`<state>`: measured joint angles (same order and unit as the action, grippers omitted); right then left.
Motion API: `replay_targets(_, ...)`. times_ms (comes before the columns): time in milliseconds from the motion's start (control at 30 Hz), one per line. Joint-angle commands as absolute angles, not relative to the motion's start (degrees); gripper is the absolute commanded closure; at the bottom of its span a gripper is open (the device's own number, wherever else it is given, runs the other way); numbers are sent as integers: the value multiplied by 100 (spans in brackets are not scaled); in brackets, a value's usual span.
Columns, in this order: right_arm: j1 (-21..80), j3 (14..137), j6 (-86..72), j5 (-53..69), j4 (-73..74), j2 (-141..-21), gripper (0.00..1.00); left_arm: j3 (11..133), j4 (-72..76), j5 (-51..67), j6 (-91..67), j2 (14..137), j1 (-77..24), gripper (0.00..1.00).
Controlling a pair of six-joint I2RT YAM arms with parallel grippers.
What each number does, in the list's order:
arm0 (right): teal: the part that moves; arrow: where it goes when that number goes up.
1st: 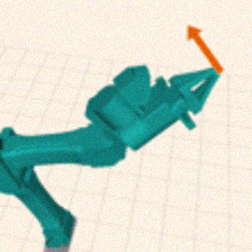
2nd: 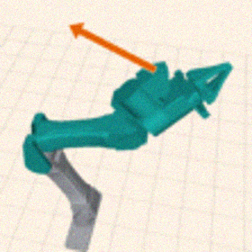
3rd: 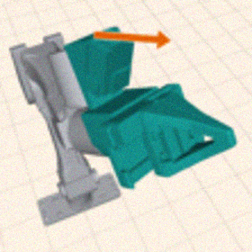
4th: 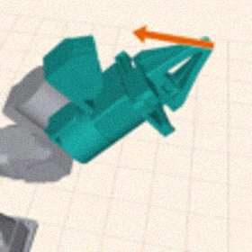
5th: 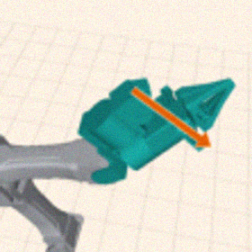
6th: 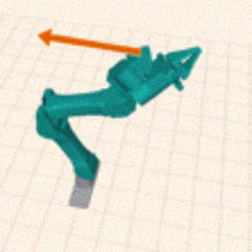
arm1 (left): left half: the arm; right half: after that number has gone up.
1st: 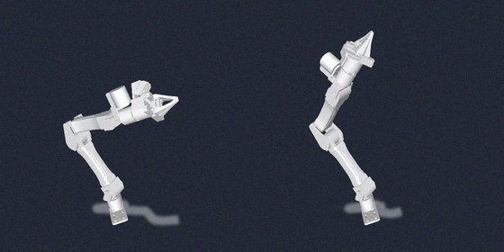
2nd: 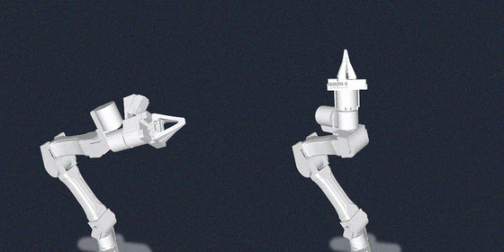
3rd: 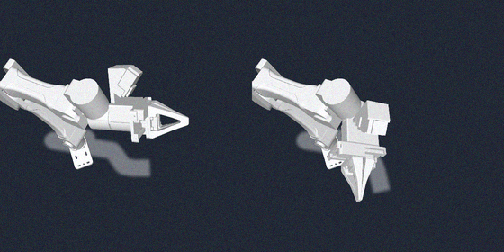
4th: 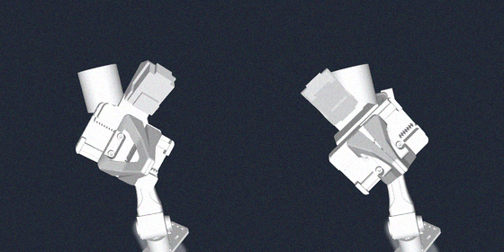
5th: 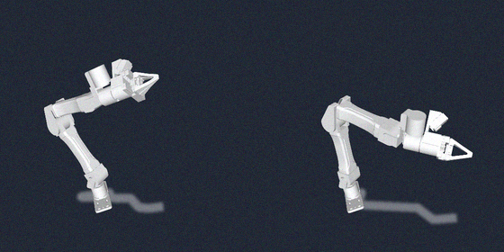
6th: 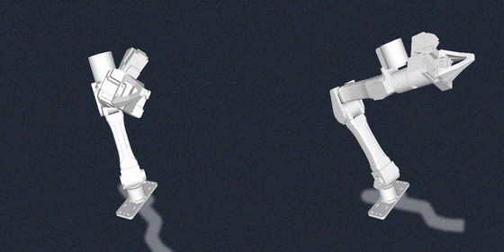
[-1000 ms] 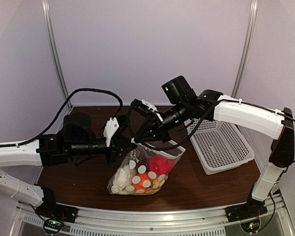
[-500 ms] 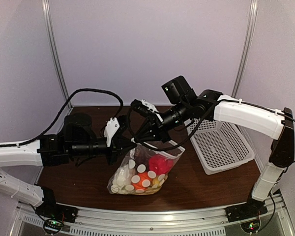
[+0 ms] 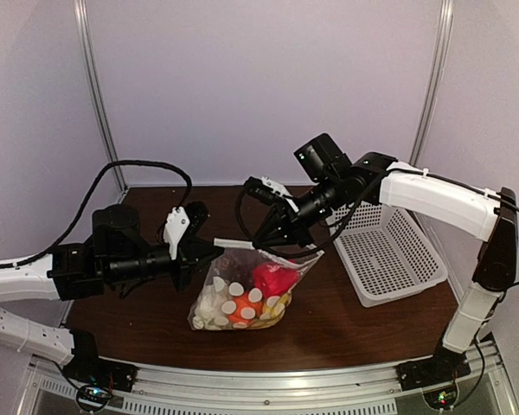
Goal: Place the food in the zip-top bag and seal the zipper
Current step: Zip the zipper on the zipper food storage bag.
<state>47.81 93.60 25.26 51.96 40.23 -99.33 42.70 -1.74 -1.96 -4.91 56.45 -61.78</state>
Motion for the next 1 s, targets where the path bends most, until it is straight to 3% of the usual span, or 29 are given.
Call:
replay_targets(0,4336,9137,2892,4681,4920,-9719,100,4217,35,-631,-554,5324,-6144,100)
replay_targets(533,3249,8333,3544,4409,5524,-9155,100,3914,152,-849,-557,5290,-6095,100)
replay_targets(967,2924,8262,3791,4272,5821,-9017,100,3709,378,-853,-580,5321,-6023,100)
